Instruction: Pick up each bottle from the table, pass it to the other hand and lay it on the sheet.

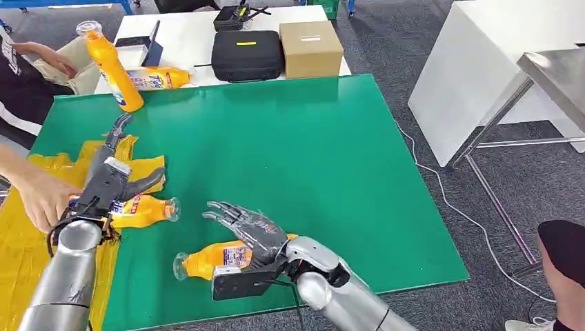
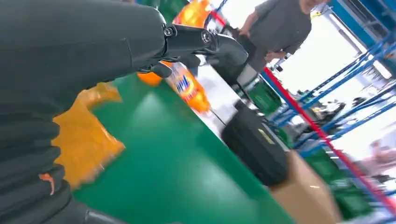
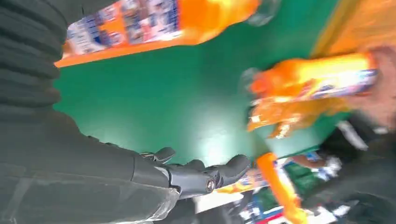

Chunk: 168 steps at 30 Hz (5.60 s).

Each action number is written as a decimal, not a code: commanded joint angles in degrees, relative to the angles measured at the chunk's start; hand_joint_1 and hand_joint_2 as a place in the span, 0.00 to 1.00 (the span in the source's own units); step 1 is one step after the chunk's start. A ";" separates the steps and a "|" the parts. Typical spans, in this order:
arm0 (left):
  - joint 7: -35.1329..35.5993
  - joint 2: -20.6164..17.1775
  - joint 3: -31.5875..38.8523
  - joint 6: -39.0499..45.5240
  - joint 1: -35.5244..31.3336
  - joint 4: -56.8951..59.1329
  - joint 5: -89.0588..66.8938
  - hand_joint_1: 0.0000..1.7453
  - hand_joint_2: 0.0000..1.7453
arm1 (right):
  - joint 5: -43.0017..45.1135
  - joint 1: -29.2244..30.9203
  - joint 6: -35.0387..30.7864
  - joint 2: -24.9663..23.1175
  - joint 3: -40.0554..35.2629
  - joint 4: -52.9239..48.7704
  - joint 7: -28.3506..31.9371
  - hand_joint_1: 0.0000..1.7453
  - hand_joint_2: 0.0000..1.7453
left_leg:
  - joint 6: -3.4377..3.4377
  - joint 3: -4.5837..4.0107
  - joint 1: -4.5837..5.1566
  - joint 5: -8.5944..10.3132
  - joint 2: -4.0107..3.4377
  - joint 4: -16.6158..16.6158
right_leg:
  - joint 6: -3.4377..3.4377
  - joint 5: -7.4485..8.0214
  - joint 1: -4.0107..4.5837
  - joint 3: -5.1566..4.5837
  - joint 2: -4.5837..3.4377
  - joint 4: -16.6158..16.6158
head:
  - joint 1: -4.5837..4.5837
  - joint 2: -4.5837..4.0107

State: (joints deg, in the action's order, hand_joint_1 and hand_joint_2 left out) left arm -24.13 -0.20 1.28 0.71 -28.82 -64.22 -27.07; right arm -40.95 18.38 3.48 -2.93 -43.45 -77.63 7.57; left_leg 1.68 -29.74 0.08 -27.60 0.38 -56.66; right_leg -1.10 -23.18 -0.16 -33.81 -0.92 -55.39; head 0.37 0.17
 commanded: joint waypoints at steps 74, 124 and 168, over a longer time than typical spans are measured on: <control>-0.10 4.75 2.47 -0.78 -4.43 13.15 10.35 0.00 1.00 | -11.29 1.37 -3.32 1.05 1.54 31.03 -9.71 0.93 1.00 | -0.11 0.81 -0.07 0.01 0.03 0.10 | 0.02 0.04 0.15 0.79 0.08 0.18 | 0.00 0.00; 9.25 9.40 -5.72 -11.56 -2.19 5.71 37.32 0.00 1.00 | 11.08 2.38 -36.70 -8.62 24.35 21.48 15.19 1.00 1.00 | -0.09 0.15 -0.02 -0.02 0.01 0.00 | 0.15 0.05 0.03 0.16 0.11 0.04 | 0.00 0.02; 6.46 7.32 -21.06 -15.49 1.89 -5.15 33.07 0.00 1.00 | 21.43 13.51 -6.08 -11.28 18.82 41.05 24.51 1.00 1.00 | -0.10 0.14 -0.03 -0.03 -0.05 0.04 | 0.18 0.07 0.03 0.14 0.04 0.05 | 0.00 0.00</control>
State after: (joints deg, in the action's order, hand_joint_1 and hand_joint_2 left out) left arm -17.75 8.31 -16.70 -14.10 -24.67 -72.52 5.97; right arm -18.71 28.34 -3.67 -14.05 -21.57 -42.27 32.61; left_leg 1.69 -29.73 0.08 -27.60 0.34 -56.66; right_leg -0.94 -23.07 -0.16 -33.79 -0.95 -55.36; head 0.37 0.17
